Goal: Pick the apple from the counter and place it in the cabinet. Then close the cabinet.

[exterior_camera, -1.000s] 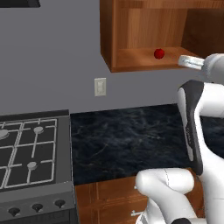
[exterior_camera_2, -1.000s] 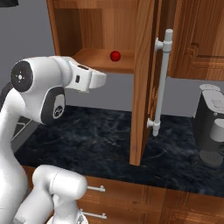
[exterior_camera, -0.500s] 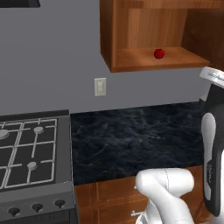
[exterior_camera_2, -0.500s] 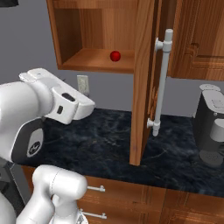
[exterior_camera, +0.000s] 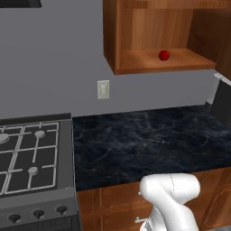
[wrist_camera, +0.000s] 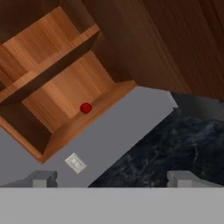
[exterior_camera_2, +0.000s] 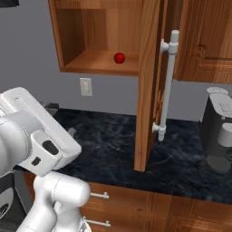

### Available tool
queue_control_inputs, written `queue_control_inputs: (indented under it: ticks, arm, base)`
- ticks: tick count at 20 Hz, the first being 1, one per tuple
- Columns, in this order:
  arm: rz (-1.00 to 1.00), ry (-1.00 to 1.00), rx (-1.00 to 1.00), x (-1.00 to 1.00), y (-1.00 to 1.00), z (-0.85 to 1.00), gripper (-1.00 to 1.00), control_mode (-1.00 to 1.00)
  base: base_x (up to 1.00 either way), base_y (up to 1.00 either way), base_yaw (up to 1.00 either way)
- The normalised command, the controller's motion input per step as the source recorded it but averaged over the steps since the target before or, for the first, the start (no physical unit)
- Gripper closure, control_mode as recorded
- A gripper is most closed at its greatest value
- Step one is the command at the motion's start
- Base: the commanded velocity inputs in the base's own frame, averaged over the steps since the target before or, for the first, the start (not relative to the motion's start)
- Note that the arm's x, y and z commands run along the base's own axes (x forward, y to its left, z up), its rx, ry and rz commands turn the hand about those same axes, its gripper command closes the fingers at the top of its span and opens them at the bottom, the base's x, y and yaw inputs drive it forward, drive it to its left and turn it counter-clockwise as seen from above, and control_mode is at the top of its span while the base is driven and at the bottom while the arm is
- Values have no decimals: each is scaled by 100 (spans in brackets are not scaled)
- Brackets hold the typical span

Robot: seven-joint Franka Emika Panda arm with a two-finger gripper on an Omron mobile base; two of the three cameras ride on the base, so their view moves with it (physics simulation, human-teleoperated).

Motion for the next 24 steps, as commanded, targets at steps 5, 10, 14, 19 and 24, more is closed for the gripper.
queue_control_inputs:
  ticks: [5, 10, 14, 19, 24]
  arm:
    - [0, 0, 25, -92, -12, 0, -100, -100]
    - [0, -2, 16, -15, -32, 0, -100, -100]
    - [0, -8, 12, -6, -47, 0, -100, -100]
    - [0, 0, 16, -24, -40, -14, -100, -100]
    - [0, -8, 14, -4, -24, -44, -100, -100]
  base:
    - [0, 0, 0]
    - [0, 0, 0]
    - [0, 0, 0]
    - [0, 0, 0]
    - [0, 0, 0]
